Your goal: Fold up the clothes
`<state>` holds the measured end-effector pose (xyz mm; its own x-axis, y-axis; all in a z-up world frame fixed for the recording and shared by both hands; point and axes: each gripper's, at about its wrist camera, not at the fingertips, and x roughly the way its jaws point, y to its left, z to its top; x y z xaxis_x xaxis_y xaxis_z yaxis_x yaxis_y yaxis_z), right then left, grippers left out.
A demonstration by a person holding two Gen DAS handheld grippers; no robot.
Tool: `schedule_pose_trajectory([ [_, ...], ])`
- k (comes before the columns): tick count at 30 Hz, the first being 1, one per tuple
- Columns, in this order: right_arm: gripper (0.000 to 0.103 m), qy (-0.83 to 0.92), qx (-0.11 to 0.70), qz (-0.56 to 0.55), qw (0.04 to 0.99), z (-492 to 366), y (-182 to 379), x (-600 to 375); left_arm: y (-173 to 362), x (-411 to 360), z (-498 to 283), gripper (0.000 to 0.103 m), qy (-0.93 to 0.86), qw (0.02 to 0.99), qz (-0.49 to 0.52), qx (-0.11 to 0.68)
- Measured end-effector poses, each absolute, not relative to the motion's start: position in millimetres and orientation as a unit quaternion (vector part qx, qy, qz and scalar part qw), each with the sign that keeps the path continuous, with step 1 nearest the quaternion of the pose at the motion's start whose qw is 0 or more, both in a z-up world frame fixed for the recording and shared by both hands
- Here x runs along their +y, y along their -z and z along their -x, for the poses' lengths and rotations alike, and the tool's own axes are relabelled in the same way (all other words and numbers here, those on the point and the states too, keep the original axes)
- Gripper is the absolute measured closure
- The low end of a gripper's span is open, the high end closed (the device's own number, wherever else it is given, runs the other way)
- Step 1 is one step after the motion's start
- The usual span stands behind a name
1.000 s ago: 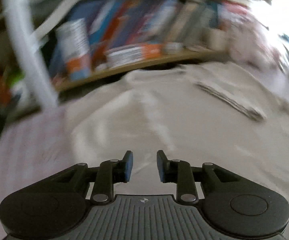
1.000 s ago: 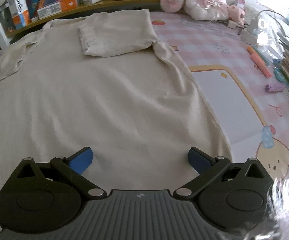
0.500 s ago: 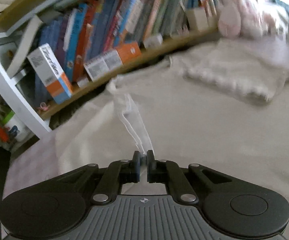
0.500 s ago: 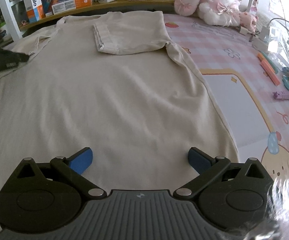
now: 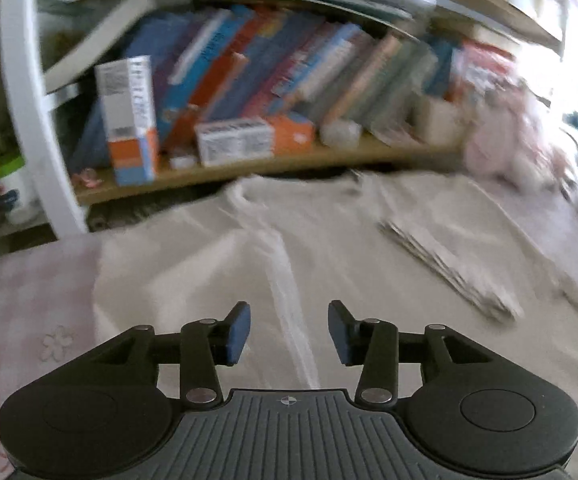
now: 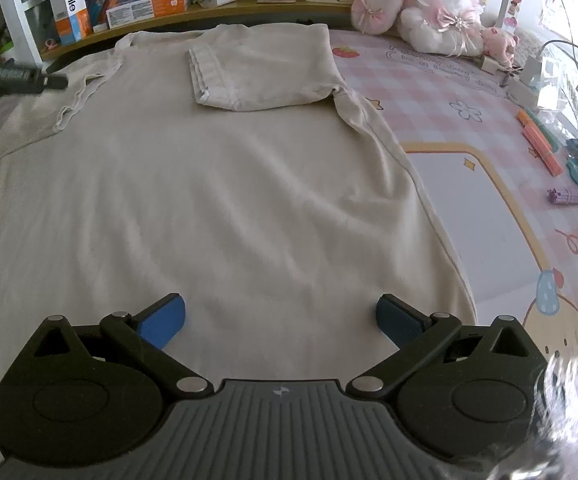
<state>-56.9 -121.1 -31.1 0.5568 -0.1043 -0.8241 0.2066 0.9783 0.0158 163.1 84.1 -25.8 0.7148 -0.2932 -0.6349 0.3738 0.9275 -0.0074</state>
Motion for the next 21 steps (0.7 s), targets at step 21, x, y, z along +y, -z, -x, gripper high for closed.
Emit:
schedule_pose_trajectory([
  [21, 0.0, 0.067, 0.461, -0.041, 0.884, 62, 33, -126, 37, 95, -227, 0.099, 0.104, 0.94, 0.065, 0.318],
])
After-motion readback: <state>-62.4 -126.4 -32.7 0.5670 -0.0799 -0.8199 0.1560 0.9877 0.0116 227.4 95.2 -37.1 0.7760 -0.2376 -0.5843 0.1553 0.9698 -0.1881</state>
